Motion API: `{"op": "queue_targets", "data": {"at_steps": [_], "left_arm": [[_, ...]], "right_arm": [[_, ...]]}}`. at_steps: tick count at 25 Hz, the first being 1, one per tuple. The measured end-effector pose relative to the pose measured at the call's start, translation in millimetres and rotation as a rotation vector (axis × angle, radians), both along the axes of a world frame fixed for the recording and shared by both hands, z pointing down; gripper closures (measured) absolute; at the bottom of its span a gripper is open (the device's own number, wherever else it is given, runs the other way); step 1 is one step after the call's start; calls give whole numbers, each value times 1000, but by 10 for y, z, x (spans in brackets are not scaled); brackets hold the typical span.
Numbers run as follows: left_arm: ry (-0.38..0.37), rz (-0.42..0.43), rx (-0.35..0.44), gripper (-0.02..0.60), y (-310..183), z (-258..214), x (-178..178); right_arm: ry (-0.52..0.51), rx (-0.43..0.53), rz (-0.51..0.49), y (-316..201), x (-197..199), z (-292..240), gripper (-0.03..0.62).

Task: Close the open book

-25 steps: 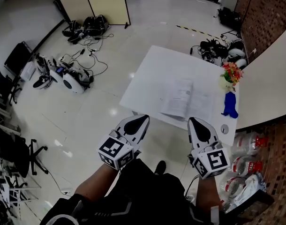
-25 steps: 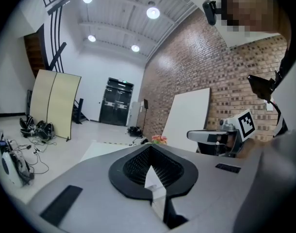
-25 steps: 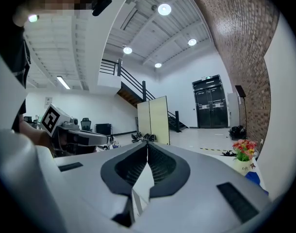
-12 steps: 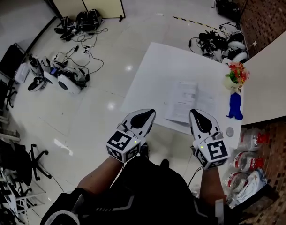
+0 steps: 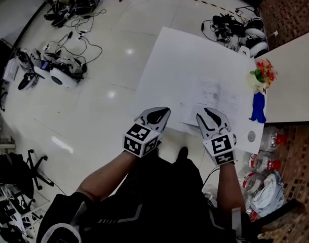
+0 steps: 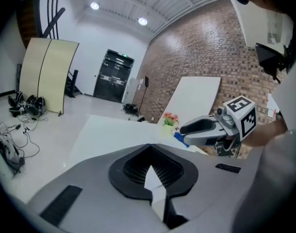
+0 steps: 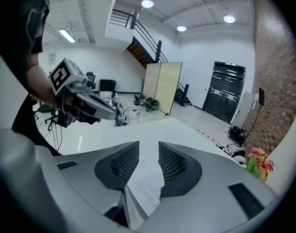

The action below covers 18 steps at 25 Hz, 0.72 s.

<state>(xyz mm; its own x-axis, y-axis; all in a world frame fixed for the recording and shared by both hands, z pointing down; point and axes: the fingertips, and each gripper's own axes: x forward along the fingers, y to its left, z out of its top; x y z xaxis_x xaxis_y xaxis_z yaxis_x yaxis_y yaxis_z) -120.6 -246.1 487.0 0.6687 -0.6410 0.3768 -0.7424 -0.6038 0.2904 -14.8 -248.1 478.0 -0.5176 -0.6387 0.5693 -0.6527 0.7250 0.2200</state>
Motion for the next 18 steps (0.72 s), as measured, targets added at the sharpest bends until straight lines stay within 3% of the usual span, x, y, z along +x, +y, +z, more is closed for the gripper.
{"op": "queue_targets", "data": {"at_steps": [6,13,18], "left_arm": [[-86,-24,-132,588,68,669,165],[-138,-74,-186,588,118,943,209],[-141,-74,-206,588,172,1010,237]], "right_arm": [[343,-95,-288,156,-94,995,473],[542,-106,-499,286,-153,1596,473],[584,-115,-543,281,-164,1819,473]]}}
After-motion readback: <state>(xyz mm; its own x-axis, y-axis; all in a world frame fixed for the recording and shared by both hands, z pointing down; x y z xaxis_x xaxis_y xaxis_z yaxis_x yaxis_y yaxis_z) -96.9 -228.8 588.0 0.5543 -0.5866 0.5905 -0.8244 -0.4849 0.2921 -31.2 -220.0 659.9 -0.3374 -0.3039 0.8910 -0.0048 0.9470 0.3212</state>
